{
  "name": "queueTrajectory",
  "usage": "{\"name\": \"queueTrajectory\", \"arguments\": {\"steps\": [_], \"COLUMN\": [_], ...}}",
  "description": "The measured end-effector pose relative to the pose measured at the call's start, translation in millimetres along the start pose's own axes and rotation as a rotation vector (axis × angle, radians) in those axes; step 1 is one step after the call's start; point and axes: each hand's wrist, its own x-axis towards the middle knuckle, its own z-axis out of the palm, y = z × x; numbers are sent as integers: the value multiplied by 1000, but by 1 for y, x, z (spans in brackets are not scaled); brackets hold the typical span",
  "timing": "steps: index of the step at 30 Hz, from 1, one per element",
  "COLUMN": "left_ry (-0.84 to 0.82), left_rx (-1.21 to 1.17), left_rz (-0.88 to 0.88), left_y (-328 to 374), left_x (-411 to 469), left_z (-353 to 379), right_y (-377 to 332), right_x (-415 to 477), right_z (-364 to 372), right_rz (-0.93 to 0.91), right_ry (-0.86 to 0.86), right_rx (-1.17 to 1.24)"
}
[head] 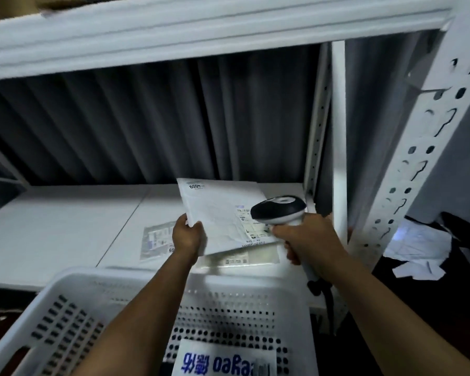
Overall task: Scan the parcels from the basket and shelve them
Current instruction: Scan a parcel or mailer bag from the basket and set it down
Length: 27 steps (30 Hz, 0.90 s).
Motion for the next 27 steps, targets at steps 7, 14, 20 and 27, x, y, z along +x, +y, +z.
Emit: {"name": "queueTrajectory", "arguments": {"steps": [7,14,20,27], "left_ry": [183,-171,-368,-304], "left_rx": [3,17,253,754], "left_rz": [-279,-511,-457,398], "left_y": [-51,-67,-49,-54], "left_x": [41,31,13,-54], "left_z": [55,62,37,-50], "right_y": [12,15,15,10], "right_x": [24,26,14,-22], "right_z": [3,6,5,22], "right_rz": [38,50,21,-82], "right_ry": [-14,-20,-44,-197], "right_rx": [-15,-86,-195,-426]}}
